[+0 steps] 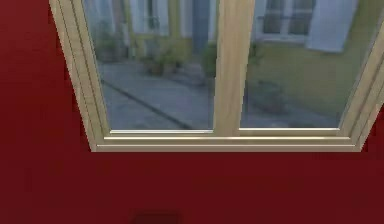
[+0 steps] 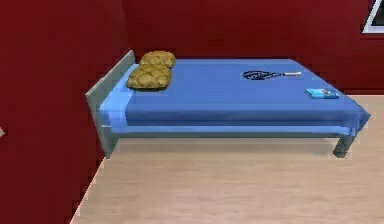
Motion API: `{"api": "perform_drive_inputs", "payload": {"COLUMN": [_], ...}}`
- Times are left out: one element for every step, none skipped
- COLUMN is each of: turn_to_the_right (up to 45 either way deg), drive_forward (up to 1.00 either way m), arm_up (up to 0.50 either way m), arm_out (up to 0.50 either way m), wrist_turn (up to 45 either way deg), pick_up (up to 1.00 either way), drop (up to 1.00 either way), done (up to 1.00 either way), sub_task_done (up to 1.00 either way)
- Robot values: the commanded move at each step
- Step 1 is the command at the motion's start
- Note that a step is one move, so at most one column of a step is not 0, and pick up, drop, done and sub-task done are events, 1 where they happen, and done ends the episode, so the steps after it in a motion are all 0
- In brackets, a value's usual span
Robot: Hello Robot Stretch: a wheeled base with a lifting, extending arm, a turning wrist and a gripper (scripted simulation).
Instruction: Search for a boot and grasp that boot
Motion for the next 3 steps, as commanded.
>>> {"api": "perform_drive_inputs", "payload": {"turn_to_the_right": [-45.0,-45.0,0.0], "drive_forward": [0.00,0.00,0.60], "arm_up": [0.00,0.00,0.00], "arm_out": [0.00,0.00,0.00], "wrist_turn": [0.0,0.0,0.0], "pick_up": [0.00,0.00,0.00], "drop": [0.00,0.00,0.00], "done": [0.00,0.00,0.00], "sub_task_done": [0.00,0.00,0.00]}}
